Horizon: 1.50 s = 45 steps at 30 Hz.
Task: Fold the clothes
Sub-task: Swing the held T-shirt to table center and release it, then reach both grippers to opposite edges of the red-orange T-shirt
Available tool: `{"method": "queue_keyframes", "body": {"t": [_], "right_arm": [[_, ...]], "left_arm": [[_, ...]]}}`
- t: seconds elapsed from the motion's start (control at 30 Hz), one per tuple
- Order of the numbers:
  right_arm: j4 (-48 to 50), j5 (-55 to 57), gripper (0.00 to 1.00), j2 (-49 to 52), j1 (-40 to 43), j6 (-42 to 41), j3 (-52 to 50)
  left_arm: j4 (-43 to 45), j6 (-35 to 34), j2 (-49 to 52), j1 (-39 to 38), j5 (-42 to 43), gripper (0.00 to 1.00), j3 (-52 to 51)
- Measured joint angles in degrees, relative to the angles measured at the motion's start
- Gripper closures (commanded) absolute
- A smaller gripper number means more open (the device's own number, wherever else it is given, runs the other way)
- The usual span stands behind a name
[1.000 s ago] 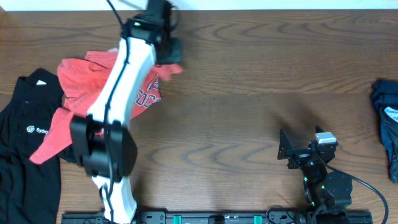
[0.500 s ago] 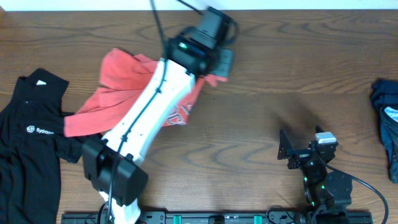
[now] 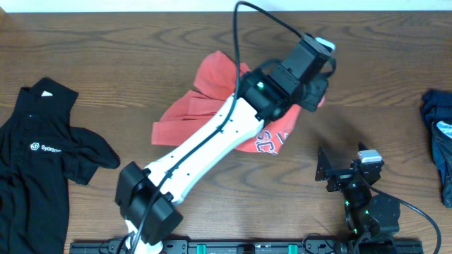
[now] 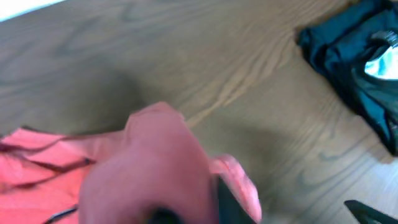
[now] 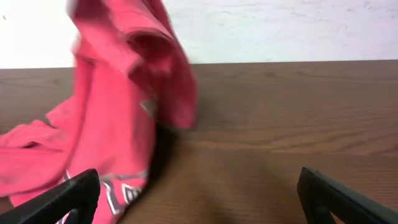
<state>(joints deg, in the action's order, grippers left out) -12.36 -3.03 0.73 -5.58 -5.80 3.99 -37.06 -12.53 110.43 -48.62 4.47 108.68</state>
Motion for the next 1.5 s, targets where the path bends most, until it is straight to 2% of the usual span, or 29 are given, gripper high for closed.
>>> {"method": "queue_keyframes", "body": {"t": [0.03, 0.23, 0.43, 0.7, 0.87, 1.0, 1.23, 1.33, 1.47, 1.5], "right_arm": [[0.0, -0.02, 0.01, 0.0, 0.0, 0.0, 0.0], [0.0, 0.0, 0.01, 0.0, 0.0, 0.0, 0.0], [0.0, 0.0, 0.01, 0.0, 0.0, 0.0, 0.0], [0.0, -0.02, 0.01, 0.0, 0.0, 0.0, 0.0], [0.0, 0.0, 0.01, 0.0, 0.0, 0.0, 0.0], [1.31, 0.13, 0.01, 0.0, 0.0, 0.0, -0.02], [1.9, -0.9, 0.01, 0.0, 0.0, -0.39, 0.04], [-6.29, -3.91, 0.01, 0.39, 0.0, -2.78, 2.84], [-22.36, -6.54, 0.01, 5.77, 0.0, -5.33, 12.5], [-25.29, -6.88, 0.01, 7.8, 0.0, -5.44, 15.04]], "left_arm": [[-0.15, -0.13, 0.48, -0.35, 0.07, 0.01, 0.0], [-3.37, -0.68, 1.11, 0.9, -1.03, 0.01, 0.0], [-11.28, -0.79, -2.19, 9.81, -2.03, 0.0, -0.02], [-27.3, -1.2, -18.38, 27.45, -3.34, 0.14, -0.02], [-30.16, -0.28, -26.91, 33.09, -3.58, 0.16, -2.25], [-31.65, 0.5, -33.53, 33.75, -4.11, 0.16, -8.28], [-28.87, 0.28, -44.54, 33.9, -5.51, 0.15, -27.65], [-26.05, -0.57, -45.86, 33.9, -5.38, 0.15, -36.48], [-21.57, -0.98, -45.2, 33.9, -3.89, 0.14, -44.24], [-20.24, -1.01, -45.09, 33.9, -3.54, 0.09, -45.51]]}}
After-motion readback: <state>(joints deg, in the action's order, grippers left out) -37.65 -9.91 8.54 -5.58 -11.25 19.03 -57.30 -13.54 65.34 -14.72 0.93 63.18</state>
